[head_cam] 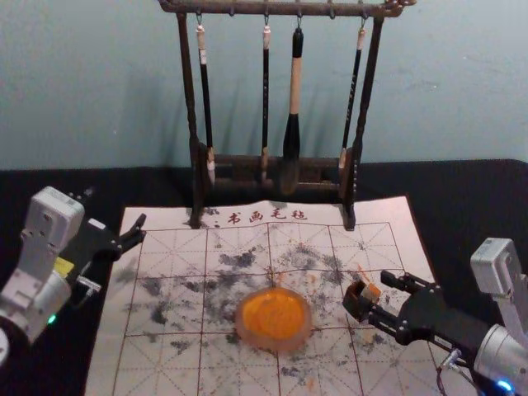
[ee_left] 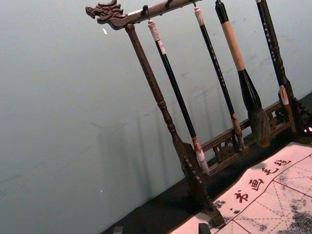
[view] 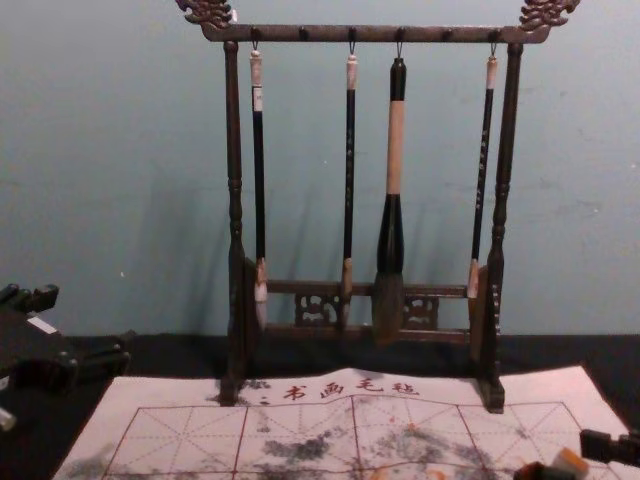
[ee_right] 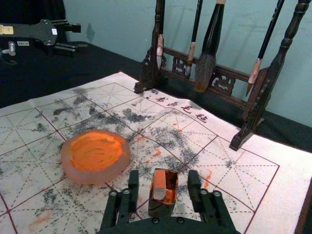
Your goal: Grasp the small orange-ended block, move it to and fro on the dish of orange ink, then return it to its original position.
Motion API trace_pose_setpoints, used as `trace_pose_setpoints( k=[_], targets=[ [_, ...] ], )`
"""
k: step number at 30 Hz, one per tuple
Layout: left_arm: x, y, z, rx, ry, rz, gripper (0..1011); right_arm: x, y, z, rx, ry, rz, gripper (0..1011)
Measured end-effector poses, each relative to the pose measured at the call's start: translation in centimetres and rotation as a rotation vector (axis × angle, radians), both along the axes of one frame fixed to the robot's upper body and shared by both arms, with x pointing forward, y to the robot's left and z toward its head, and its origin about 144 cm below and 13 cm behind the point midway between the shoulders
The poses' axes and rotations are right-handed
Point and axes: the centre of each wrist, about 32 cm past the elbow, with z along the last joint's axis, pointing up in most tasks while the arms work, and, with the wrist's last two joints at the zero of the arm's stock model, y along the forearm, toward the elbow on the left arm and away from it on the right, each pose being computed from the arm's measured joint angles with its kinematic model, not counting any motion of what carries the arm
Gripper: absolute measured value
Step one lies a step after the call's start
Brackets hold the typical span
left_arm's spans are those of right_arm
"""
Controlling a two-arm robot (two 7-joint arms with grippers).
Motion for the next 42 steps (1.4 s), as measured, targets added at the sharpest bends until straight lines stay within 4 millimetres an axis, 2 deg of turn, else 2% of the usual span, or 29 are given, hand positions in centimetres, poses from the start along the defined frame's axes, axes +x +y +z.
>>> trace_pose_setpoints(
  k=[13, 17, 42],
  targets=[
    [0.0, 0.0, 0.0, 0.0, 0.0, 0.0, 1001, 0.0, 0.0, 0.0, 0.001, -0.001, -0.001, 177],
    [0.0, 0.0, 0.0, 0.0, 0.0, 0.0, 1001, 0.0, 0.0, 0.0, 0.001, -0.001, 0.0, 99],
    [0.0, 0.0, 0.0, 0.0, 0.0, 0.0, 1001, 0.0, 0.0, 0.0, 0.001, 0.0, 0.0, 91]
  ],
)
